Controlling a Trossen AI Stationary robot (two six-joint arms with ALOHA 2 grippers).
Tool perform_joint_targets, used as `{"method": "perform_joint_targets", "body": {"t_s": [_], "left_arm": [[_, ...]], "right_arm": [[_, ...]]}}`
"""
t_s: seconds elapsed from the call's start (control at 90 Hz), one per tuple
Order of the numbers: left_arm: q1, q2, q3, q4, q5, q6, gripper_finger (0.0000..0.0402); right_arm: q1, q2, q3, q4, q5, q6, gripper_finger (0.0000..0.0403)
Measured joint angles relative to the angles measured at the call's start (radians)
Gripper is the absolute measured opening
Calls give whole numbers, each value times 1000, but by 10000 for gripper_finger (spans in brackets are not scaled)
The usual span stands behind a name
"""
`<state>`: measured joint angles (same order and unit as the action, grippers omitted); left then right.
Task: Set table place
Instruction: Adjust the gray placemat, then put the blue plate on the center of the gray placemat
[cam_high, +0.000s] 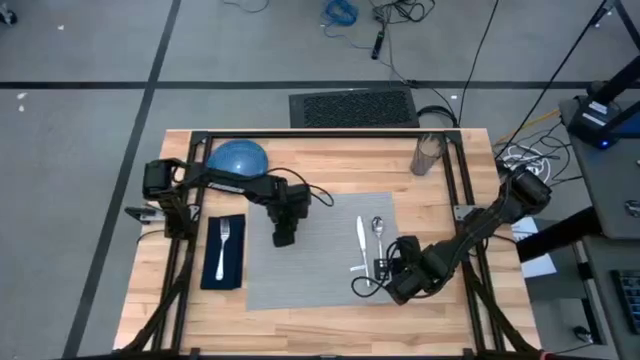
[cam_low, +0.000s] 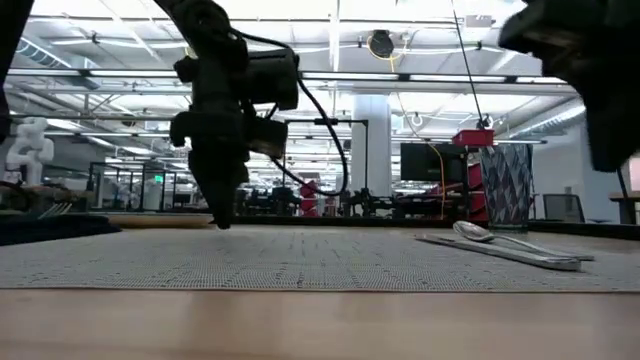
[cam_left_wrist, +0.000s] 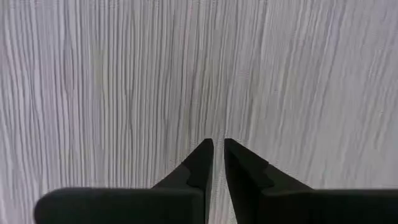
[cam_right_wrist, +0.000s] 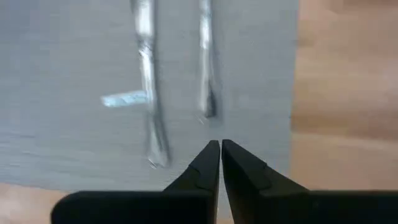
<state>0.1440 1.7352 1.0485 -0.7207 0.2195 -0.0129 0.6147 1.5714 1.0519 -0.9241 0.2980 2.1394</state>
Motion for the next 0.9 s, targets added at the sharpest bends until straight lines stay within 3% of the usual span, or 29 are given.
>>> {"method": "perform_joint_targets", "body": {"t_s": [0.233, 0.378, 0.7, 0.9], "left_arm": [[0, -128, 2, -61, -3, -38, 25], [0, -240, 2, -93, -98, -182, 25], [0, -352, 0, -158, -360, -523, 25], [-11, -351, -56, -316, -449, -758, 25]], "right_arm": [[-83, -8, 2, 100, 43, -246, 6], [-175, -8, 2, 204, 24, -489, 6], [-502, -8, 3, 366, -230, -1186, 6], [-686, -8, 27, 507, -433, -1340, 6]]}}
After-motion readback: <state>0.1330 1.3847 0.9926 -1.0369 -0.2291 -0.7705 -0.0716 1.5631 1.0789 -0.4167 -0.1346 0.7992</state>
